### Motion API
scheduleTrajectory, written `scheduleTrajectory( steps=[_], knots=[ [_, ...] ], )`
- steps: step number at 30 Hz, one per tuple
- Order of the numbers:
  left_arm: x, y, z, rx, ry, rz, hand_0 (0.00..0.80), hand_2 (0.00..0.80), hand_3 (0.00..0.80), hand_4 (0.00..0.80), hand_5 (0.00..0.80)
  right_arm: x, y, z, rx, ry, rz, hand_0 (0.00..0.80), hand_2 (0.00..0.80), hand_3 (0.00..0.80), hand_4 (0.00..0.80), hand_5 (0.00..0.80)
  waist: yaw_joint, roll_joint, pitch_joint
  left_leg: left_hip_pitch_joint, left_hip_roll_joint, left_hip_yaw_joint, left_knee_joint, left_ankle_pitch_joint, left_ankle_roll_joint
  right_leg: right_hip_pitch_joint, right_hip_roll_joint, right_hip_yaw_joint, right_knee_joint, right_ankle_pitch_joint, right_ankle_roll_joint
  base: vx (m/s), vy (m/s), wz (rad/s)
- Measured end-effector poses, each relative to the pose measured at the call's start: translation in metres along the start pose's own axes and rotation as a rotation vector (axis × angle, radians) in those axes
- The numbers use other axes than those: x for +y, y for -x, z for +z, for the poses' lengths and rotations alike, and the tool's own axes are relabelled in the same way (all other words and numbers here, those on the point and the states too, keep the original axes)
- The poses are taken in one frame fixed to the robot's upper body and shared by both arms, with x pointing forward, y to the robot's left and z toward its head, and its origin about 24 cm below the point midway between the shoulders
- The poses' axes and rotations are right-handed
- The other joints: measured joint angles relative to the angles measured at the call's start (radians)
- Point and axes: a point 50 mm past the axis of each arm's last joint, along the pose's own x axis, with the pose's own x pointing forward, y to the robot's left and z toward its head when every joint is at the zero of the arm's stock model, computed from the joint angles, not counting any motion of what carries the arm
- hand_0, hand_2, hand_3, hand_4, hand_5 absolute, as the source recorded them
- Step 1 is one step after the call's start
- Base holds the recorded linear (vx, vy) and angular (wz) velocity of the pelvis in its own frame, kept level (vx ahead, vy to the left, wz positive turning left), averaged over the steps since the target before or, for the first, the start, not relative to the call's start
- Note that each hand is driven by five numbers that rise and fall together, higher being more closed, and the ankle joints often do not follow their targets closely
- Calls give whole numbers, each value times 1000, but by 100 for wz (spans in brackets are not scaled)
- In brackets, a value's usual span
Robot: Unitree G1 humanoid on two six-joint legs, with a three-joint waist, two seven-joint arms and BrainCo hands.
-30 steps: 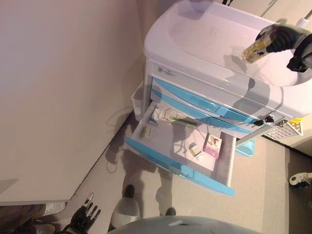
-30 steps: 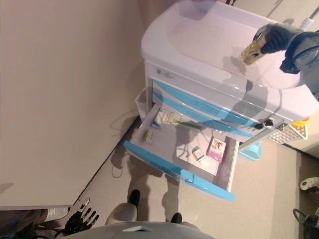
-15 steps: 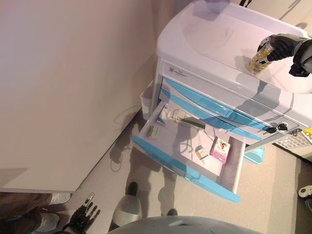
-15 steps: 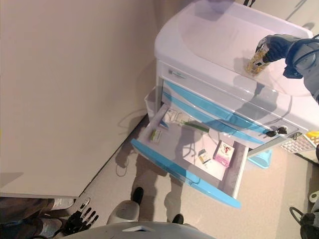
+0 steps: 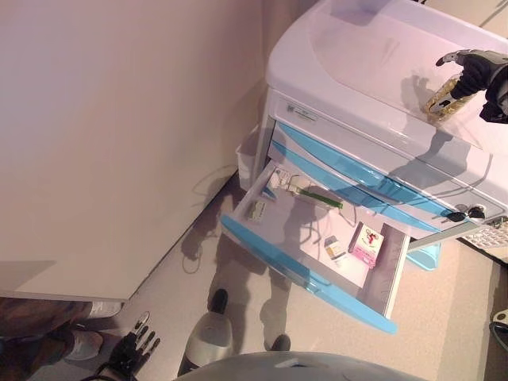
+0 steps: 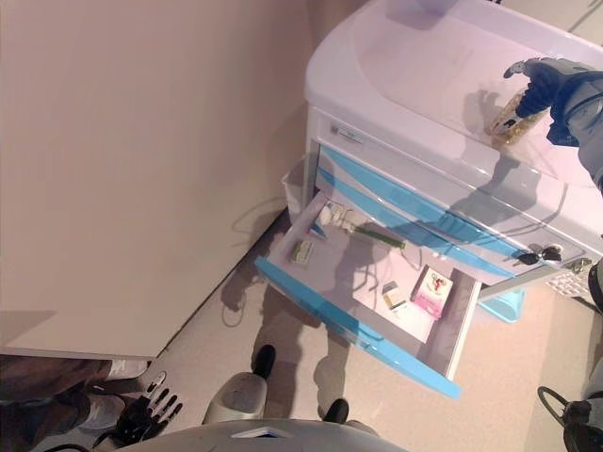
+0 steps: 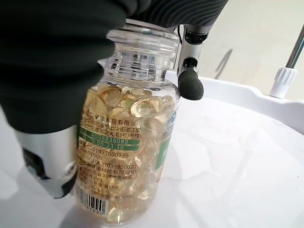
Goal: Open the drawer and pick up the medicine
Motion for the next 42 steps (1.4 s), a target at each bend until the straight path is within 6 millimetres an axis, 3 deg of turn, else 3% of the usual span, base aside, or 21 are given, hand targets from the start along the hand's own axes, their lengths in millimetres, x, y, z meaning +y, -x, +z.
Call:
scheduleTrajectory(
  steps=[7, 11, 23, 30, 35, 38, 40, 42],
  knots=[
    [-2, -1, 1, -2, 0, -6, 0, 0, 0, 0, 0, -5, 2, 5, -25, 4, 11, 0, 0, 0, 0, 0, -7, -11, 8, 4, 1, 3, -1, 0, 0, -1, 0, 9, 1, 0, 0, 3, 1, -1],
    [-1, 0, 0, -1, 1, -4, 0, 0, 0, 0, 0, -17, 3, 17, -65, 33, 4, 0, 0, 0, 0, 0, -20, -13, 9, 5, 3, 16, -2, -1, 0, -5, 0, 21, 0, 4, 1, 8, 7, -8],
    [0, 0, -3, 0, 3, -1, 0, 0, 0, 0, 0, -106, 43, 26, -125, 47, -236, 0, 0, 0, 0, 0, -77, -20, 5, 44, 8, 52, -24, 0, 0, 1, 0, 57, 0, 10, 3, -16, 18, -10],
    [-2, 0, -4, 2, -30, -7, 0, 0, 0, 0, 0, -133, 60, 39, -172, 20, -342, 0, 0, 0, 0, 0, -124, -42, -35, 61, 19, 93, -38, 0, 0, -6, 6, 84, -2, 12, -1, -32, 9, -14],
    [-6, -1, -6, 10, -182, -25, 0, 0, 0, 0, 0, -135, 70, 55, -268, -5, -348, 0, 0, 0, 0, 0, -141, -31, -92, 75, 22, 122, -55, 0, -1, -18, 5, 110, 1, 14, 2, -45, 15, -17],
    [-6, 0, -8, 25, -300, -28, 0, 0, 0, 0, 0, -131, 80, 64, -340, -16, -363, 0, 0, 0, 0, 0, -177, -21, -106, 82, 22, 139, -60, 0, 0, -22, 5, 125, 1, 15, 3, -47, 11, -17],
    [-7, -1, -11, 33, -349, -31, 0, 0, 0, 0, 0, -123, 85, 67, -383, -38, -365, 0, 0, 0, 0, 0, -190, -13, -112, 94, 24, 157, -68, 0, 0, -27, 5, 139, 1, 16, 5, -37, 2, -31],
    [-9, -1, -18, 58, -392, -34, 0, 0, 0, 0, 0, -102, 88, 68, -427, -60, -342, 0, 0, 0, 0, 0, -221, 5, -128, 96, 25, 172, -73, 1, 2, -36, 1, 144, 0, 27, 8, -56, -2, -26]
  ],
)
